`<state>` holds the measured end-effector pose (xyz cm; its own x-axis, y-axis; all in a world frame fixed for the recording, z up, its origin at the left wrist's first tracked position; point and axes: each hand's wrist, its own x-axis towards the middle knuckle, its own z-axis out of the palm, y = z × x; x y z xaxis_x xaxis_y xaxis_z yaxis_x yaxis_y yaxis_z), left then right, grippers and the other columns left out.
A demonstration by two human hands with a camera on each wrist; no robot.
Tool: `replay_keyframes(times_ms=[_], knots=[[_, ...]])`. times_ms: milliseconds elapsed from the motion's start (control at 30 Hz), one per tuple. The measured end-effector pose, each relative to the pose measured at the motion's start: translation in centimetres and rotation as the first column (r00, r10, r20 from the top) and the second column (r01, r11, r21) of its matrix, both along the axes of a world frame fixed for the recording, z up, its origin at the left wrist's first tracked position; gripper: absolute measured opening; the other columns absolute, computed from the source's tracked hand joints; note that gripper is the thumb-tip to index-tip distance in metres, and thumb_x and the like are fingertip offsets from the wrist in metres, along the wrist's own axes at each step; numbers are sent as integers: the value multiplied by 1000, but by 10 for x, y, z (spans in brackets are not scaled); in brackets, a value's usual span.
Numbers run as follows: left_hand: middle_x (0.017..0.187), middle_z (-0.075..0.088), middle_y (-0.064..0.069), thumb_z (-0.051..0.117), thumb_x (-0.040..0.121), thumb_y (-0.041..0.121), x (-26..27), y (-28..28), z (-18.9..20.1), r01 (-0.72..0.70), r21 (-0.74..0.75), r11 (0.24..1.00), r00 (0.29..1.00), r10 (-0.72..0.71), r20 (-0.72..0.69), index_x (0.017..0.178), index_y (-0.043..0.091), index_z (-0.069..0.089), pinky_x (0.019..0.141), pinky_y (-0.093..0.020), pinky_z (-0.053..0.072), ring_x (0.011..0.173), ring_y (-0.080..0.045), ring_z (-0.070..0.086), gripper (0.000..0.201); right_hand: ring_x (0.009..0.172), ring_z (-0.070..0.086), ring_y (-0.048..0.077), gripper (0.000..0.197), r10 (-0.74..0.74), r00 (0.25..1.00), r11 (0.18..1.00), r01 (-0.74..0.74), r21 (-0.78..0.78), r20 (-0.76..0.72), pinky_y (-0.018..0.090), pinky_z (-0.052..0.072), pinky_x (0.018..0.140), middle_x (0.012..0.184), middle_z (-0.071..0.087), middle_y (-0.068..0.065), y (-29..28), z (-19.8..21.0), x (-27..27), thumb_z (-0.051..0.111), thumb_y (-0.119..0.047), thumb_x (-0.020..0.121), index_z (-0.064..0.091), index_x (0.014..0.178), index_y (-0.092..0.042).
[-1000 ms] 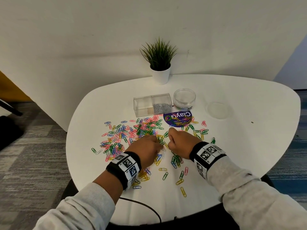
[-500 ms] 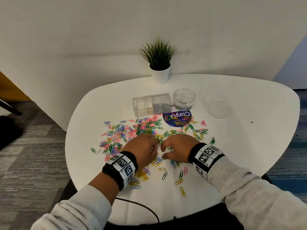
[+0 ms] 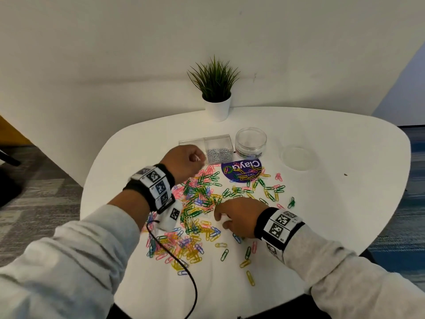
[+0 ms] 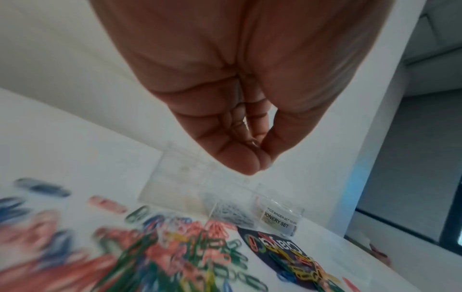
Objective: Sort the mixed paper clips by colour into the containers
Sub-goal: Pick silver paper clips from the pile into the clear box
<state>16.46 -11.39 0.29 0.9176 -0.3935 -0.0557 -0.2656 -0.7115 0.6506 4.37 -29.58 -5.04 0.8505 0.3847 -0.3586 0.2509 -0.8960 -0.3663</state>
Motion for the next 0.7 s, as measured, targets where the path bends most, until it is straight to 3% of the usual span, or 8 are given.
replay_keyframes(times_ms=[100, 267, 333, 467, 567, 700], knots=[[77, 63, -1, 62, 90, 20, 26, -26, 4, 20, 34, 999, 999, -21, 41, 89, 28, 63, 72, -37, 57, 77, -23, 69, 8, 98, 57, 20, 16, -11, 1000, 1000, 11, -3, -9, 31, 45, 75, 111, 63, -4, -1, 0, 0, 58, -31, 94, 59, 110, -30], [94, 66, 0, 56, 92, 23, 55, -56, -1, 11, 56, 998, 998, -15, 69, 104, 31, 59, 62, -24, 45, 84, -21, 66, 15, 95, 57, 19, 11, -50, 996, 998, 52, 22, -70, 34, 49, 79, 106, 62, -5, -2, -1, -1, 60, -32, 93, 56, 103, -28], [108, 67, -1, 49, 96, 21, 59, -60, -1, 32, 130, 991, 995, -44, 84, 118, 26, 60, 69, -24, 46, 91, -20, 64, 25, 90, 56, 18, 8, -59, 995, 996, 64, 57, -77, 32, 47, 73, 96, 58, -9, -4, -1, -1, 60, -32, 93, 55, 97, -29], [132, 62, -3, 42, 97, 13, 58, -50, -4, 107, 254, 961, 981, -143, 129, 134, 21, 57, 104, -31, 43, 122, -22, 56, 40, 72, 47, 6, 6, -94, 990, 979, 110, 170, -100, 24, 37, 63, 79, 49, -14, -16, 17, 11, 63, -28, 93, 58, 91, -24], [139, 57, 1, 41, 99, 14, 50, -30, -7, 105, 254, 962, 976, -149, 158, 135, 24, 57, 108, -28, 39, 127, -19, 53, 41, 65, 44, 1, 8, -204, 979, 952, 196, 234, 12, 24, 36, 62, 74, 49, -13, -29, 40, 44, 64, -25, 91, 56, 88, -23], [146, 51, 3, 44, 99, 17, 34, -8, -16, 70, 230, 971, 979, -111, 169, 138, 29, 54, 107, -26, 36, 129, -17, 51, 41, 77, 52, 16, 5, -331, 925, 927, 282, 246, 186, 28, 41, 65, 80, 54, -7, -32, 67, 103, 56, -14, 88, 55, 90, -18]])
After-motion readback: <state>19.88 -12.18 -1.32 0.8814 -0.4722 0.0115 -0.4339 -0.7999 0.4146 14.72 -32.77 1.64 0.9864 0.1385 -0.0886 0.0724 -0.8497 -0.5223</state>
